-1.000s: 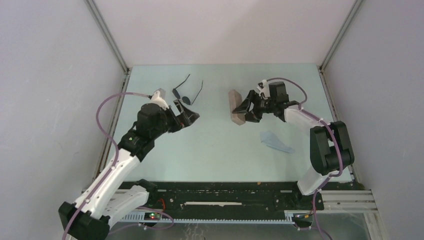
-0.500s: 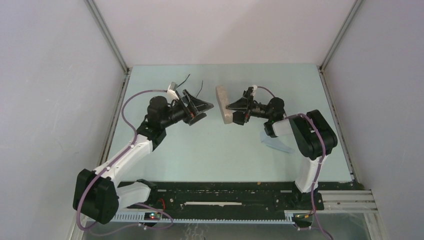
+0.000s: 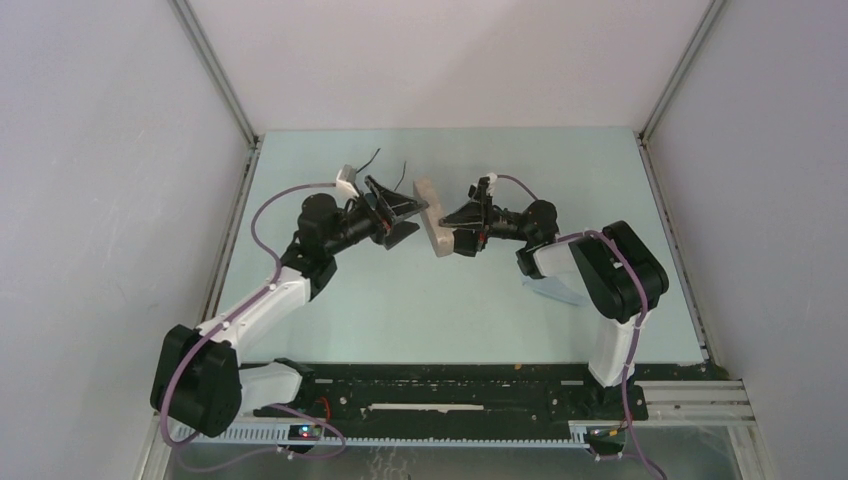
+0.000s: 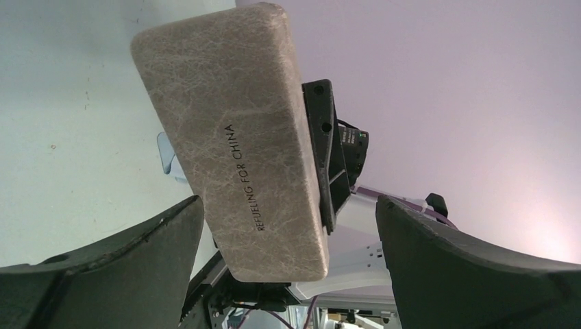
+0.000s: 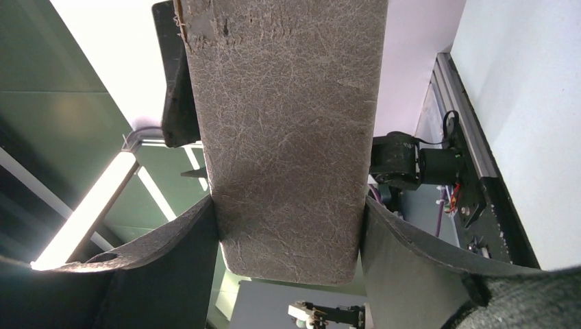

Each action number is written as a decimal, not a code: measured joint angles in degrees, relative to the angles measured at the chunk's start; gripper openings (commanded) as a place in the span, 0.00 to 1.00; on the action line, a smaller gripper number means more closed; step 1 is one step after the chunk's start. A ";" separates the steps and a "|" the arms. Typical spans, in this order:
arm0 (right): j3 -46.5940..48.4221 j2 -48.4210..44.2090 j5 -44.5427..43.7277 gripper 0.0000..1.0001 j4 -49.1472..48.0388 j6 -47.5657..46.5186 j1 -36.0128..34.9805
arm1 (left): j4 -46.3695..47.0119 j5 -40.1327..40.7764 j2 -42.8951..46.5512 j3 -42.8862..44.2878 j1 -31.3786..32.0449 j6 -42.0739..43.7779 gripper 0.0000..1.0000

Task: Organize the sunglasses
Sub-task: Open the sunglasses case, then place the sunglasses case at the center of the board.

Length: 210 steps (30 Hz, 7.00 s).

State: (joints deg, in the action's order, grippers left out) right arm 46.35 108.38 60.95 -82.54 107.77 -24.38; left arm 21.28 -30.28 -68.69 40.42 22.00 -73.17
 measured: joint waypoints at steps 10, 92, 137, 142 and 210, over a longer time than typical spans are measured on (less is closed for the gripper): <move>0.13 0.00 -0.87 0.29 0.00 1.16 -0.46 | 5.46 -0.09 -1.44 -4.00 0.00 -2.95 1.00; -2.64 1.86 -11.28 0.43 -2.75 6.14 -2.34 | 38.84 -5.38 -16.04 -8.90 -4.52 -12.31 0.00; -3.65 1.66 -12.81 1.00 -2.01 8.81 0.02 | 45.38 -8.92 -12.00 -12.55 -4.04 -4.20 0.00; -3.74 1.66 -11.15 1.00 -1.99 8.81 0.87 | 43.34 -8.96 -12.00 -12.55 -4.04 -3.82 0.00; 4.90 -37.35 -41.16 1.00 119.56 -71.89 15.85 | -72.76 -16.44 -61.18 68.59 5.55 66.01 0.77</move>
State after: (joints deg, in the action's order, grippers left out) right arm 51.24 71.02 19.79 37.01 35.88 -8.54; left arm -51.48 -46.72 -129.86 109.01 27.55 -7.16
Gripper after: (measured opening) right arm 0.993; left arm 0.739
